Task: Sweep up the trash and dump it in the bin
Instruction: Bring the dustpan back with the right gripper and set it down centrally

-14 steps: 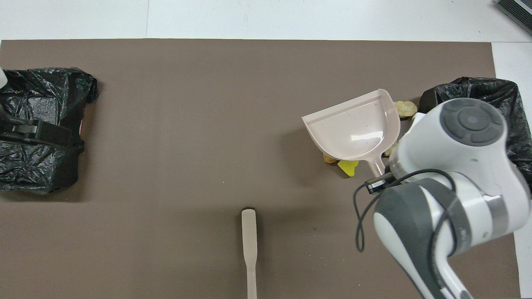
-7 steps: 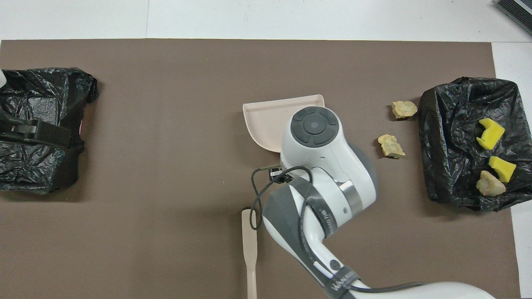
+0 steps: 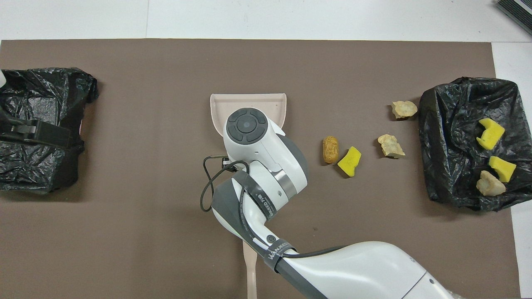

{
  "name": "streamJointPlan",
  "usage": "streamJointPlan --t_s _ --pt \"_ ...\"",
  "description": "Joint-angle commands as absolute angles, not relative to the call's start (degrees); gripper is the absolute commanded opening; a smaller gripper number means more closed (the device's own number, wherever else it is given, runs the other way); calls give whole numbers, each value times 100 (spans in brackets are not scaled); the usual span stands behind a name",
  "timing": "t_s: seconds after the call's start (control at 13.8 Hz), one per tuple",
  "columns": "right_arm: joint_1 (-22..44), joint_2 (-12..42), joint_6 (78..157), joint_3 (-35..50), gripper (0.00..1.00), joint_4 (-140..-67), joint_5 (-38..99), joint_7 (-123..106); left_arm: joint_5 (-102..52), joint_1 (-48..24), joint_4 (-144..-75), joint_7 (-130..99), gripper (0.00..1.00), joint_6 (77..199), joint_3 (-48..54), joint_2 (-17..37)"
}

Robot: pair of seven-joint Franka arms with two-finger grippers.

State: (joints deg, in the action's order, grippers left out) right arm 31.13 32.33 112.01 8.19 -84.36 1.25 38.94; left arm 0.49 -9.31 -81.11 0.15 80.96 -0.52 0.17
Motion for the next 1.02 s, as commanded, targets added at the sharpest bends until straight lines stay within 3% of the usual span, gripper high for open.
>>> streamJointPlan --t_s 0.0,0.65,0.95 --pt "3138 3243 11337 791 100 -8410 307 3999 -9 -835 -8112 114 100 8094 -9 -35" --pt "3286 2462 10970 905 100 -9140 510 4086 -18 -887 -8112 70 100 8594 -9 70" --pt "3576 1961 10889 914 100 -9886 527 4491 -18 -932 -8112 44 100 9121 26 368"
